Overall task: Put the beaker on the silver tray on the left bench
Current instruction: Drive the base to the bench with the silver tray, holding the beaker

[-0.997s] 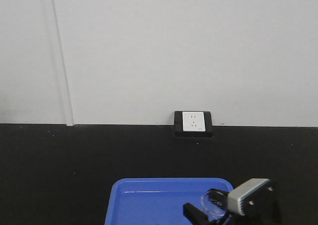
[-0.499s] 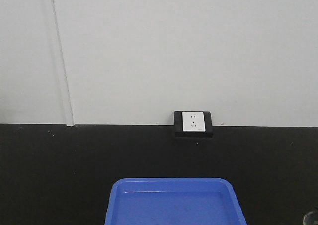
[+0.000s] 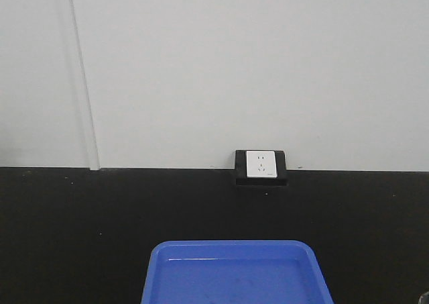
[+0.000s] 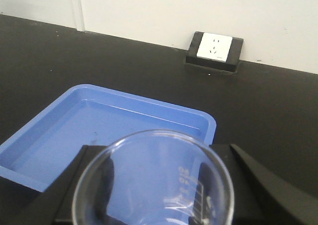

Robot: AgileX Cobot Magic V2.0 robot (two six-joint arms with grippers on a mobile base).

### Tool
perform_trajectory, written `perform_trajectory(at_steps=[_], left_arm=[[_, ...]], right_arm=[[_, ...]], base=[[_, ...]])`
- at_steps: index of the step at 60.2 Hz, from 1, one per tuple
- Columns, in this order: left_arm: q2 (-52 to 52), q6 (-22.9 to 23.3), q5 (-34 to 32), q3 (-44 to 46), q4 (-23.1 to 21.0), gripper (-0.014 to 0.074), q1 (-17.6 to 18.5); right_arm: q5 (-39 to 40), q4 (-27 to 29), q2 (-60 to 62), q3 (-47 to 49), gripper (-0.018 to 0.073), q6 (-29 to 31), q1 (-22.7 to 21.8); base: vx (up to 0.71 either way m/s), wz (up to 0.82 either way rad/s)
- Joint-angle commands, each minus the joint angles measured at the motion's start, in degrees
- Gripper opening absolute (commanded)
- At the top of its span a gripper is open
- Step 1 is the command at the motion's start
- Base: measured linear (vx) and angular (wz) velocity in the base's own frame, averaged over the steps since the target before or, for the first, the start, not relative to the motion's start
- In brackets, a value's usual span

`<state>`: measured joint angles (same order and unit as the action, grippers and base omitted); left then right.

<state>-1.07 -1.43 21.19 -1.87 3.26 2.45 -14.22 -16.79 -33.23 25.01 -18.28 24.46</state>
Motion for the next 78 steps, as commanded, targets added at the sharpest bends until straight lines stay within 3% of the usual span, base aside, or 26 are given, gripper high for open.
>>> perform_trajectory(at_steps=[1,78], left_arm=[[-0.42,0.10,-4.33,-1.14,-0.15,0.0001,0.41],[-0.42,0.10,-4.33,-1.14,-0.15,0.0001,0.41]], right_arm=[[4.15,-0.98,0.12,1.53,-0.0013,0.42,-0.20],[4.15,-0.98,0.12,1.53,-0.0012,0.42,-0.20]], base=[[0.00,0.00],[-0.09,-0.07]])
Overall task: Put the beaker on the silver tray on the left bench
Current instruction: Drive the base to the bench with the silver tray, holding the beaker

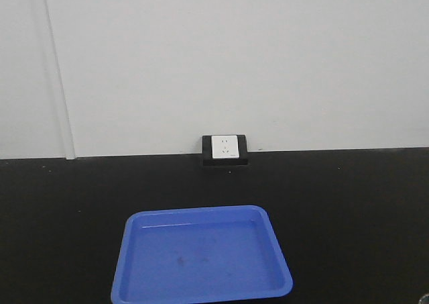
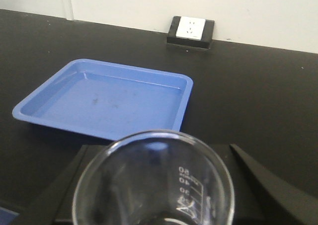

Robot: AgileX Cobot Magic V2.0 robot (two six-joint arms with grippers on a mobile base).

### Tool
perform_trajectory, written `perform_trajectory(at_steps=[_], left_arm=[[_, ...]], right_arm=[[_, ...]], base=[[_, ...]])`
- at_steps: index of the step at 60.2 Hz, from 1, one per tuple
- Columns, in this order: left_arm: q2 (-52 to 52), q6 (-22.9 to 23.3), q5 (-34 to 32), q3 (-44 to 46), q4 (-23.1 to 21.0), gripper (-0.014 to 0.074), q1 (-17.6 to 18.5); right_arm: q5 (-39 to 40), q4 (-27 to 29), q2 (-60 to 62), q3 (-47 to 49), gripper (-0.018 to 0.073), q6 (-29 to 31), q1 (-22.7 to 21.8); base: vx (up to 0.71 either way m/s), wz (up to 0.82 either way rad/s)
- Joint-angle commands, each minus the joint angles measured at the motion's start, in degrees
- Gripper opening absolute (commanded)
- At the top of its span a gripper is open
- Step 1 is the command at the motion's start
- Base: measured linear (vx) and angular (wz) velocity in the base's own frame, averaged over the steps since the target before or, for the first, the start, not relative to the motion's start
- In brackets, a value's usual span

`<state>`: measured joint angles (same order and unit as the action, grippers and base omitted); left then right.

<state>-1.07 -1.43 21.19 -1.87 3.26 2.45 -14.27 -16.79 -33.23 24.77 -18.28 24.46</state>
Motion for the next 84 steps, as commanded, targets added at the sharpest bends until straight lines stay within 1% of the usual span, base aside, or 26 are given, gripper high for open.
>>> perform_trajectory(at_steps=[1,42,84], left_arm=[[-0.42,0.10,-4.33,-1.14,-0.15,0.0001,0.41],[-0.42,0.10,-4.33,-1.14,-0.15,0.0001,0.41],[-0.42,0.10,-4.33,-1.14,-0.15,0.0001,0.41]], right_arm=[[4.19,-0.98,0.12,1.77,-0.0012,0.42,-0.20],[4.19,-0.98,0.12,1.77,-0.0011,0.42,-0.20],[4.19,-0.98,0.12,1.77,-0.0011,0.42,-0.20]], base=[[-0.21,-0.16],[-0.25,0.01],[-0.31,0.20]])
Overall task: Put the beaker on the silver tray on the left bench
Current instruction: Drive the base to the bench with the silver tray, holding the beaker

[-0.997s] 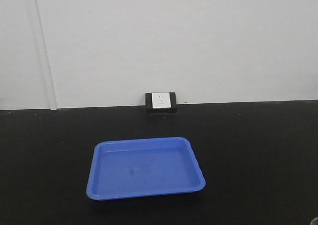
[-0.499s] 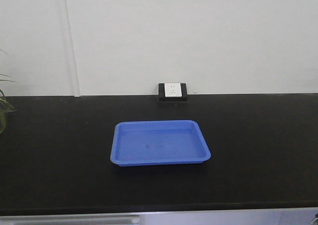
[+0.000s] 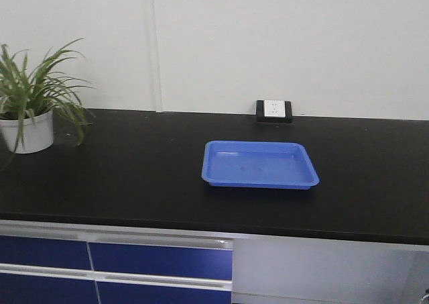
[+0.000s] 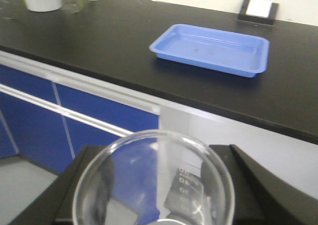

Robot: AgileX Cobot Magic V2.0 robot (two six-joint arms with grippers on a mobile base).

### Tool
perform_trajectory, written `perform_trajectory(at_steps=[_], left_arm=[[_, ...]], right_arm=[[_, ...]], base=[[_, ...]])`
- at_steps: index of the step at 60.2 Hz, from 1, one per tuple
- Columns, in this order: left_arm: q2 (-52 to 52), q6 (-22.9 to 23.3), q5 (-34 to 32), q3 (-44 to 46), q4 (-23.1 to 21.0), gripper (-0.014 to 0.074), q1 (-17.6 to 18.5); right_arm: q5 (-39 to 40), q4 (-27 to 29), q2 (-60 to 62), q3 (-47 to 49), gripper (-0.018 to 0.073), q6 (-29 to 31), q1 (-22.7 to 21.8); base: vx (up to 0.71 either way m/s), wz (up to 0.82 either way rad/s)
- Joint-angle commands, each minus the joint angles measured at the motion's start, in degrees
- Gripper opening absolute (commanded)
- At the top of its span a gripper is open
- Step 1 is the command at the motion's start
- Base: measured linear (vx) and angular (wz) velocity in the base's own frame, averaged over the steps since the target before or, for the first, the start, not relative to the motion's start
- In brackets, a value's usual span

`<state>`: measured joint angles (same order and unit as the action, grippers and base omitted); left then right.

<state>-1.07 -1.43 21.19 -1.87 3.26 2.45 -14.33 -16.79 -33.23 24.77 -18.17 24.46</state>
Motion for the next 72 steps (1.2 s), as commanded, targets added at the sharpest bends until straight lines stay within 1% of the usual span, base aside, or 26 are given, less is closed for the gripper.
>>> perform_trajectory(at_steps=[1,25,72], left_arm=[[-0.42,0.10,-4.33,-1.14,-0.15,0.0001,0.41],[-0.42,0.10,-4.33,-1.14,-0.15,0.0001,0.41],[-0.42,0.10,-4.33,-1.14,-0.15,0.0001,0.41]], right_arm=[[4.26,-0.98,0.12,1.77,-0.0011,0.30,-0.20],[4.26,-0.93,0.12,1.77,-0.0011,0.30,-0.20],[4.20,-0.94,0.12,1.77,-0.0011,0.30,-0.20]], base=[[-0.32,0.36],[-0.30,0.52],[-0.20,0.71]])
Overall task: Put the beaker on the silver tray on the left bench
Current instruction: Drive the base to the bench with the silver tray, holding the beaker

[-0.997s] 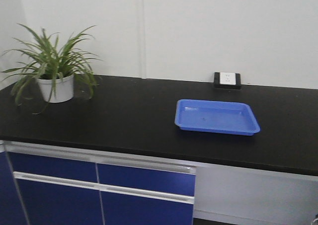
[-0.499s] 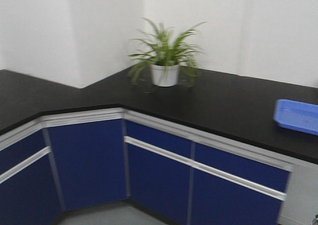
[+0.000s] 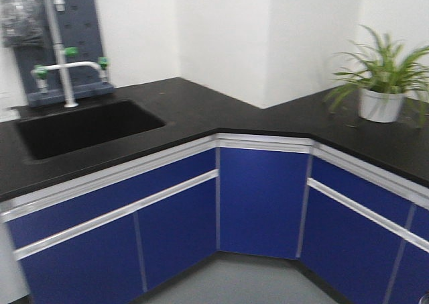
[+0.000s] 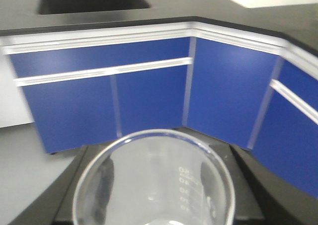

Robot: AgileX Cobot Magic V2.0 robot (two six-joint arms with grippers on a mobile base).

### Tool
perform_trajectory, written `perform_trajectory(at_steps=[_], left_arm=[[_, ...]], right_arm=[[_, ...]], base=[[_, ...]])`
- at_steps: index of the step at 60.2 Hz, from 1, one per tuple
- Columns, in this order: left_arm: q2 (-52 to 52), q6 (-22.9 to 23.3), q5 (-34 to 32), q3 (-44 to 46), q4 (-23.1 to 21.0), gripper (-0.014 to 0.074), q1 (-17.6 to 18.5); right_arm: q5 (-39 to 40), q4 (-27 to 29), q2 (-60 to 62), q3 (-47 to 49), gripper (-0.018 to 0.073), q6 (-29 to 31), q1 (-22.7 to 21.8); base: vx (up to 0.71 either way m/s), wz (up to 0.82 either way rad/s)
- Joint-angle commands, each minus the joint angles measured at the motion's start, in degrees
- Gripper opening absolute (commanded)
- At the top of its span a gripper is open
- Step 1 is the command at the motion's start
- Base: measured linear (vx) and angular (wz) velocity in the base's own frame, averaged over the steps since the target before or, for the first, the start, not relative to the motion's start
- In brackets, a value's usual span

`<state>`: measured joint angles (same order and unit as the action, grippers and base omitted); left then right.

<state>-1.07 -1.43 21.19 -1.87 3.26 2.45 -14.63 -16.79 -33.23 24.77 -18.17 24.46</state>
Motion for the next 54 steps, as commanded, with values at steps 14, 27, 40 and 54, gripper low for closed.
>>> perform_trajectory(at_steps=[14,27,40,54], left_arm=[[-0.42,0.10,-4.33,-1.14,-0.15,0.0001,0.41],[-0.42,0.10,-4.33,-1.14,-0.15,0.0001,0.41],[-0.42,0.10,-4.33,-1.14,-0.15,0.0001,0.41],[-0.42,0.10,-4.33,-1.14,-0.15,0.0001,0.41]], right_arm=[[4.50,-0.94,0.12,1.77,-0.0011,0.30,-0.20],[4.50,-0.94,0.12,1.77,-0.0011,0.30,-0.20],[4.50,-0.94,0.12,1.77,-0.0011,0.30,-0.20],[4.50,-0.94,0.12,1.77,-0.0011,0.30,-0.20]], base=[[-0.15,0.58],[-0.12,0.58],[-0.06,0.63],[0.01,0.72]])
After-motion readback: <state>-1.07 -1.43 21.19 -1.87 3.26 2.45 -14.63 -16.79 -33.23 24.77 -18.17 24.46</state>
